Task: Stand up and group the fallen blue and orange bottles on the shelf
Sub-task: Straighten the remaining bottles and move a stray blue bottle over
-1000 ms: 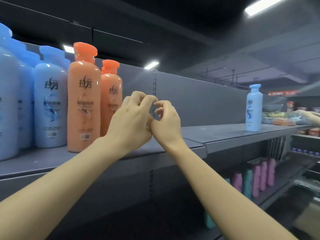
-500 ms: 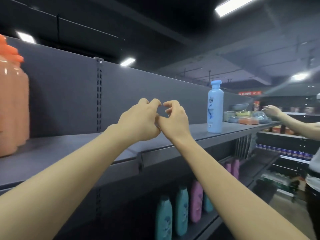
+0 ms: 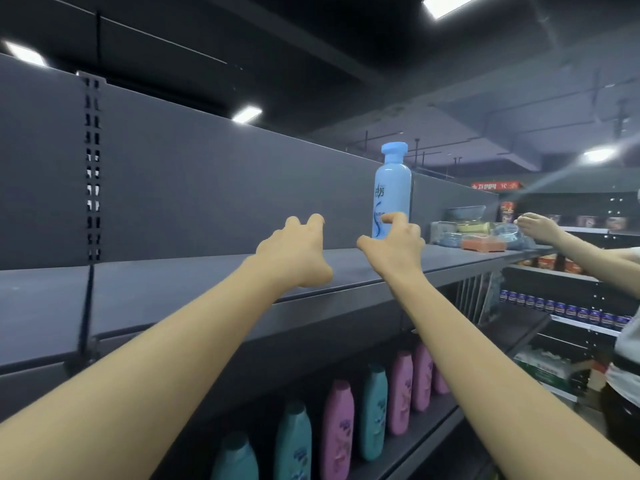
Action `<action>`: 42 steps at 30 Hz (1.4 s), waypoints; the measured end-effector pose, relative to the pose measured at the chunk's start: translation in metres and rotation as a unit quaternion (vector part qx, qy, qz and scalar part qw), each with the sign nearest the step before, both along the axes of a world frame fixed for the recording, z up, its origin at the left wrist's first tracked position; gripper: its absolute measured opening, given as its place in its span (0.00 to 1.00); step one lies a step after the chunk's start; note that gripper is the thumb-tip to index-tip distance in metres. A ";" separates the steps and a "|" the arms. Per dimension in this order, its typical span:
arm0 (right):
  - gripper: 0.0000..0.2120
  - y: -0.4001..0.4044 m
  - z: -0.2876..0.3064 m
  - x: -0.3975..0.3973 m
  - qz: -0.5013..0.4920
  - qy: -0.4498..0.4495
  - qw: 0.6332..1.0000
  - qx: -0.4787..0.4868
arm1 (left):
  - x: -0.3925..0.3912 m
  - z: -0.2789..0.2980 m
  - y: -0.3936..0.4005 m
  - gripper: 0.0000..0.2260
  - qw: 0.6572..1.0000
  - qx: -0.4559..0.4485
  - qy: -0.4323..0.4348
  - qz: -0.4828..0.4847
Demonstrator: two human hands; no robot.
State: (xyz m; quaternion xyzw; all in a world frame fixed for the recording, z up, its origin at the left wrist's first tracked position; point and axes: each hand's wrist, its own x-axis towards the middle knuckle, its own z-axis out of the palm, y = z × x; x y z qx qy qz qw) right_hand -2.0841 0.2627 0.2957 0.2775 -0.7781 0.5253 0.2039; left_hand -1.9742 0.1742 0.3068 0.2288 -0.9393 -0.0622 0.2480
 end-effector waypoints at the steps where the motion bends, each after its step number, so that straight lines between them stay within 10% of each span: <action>1: 0.25 0.002 0.000 -0.008 -0.001 -0.002 1.000 -0.001 | -0.008 -0.001 0.001 0.24 1.000 0.007 -0.001 -0.002; 27: 0.39 -0.021 -0.007 -0.103 0.045 -0.061 0.993 -0.086 | -0.135 -0.009 -0.009 0.42 0.972 0.149 0.063 -0.169; 42: 0.32 -0.029 -0.010 -0.095 0.018 -0.057 0.993 -0.106 | -0.130 -0.012 -0.004 0.35 0.964 0.127 0.082 -0.219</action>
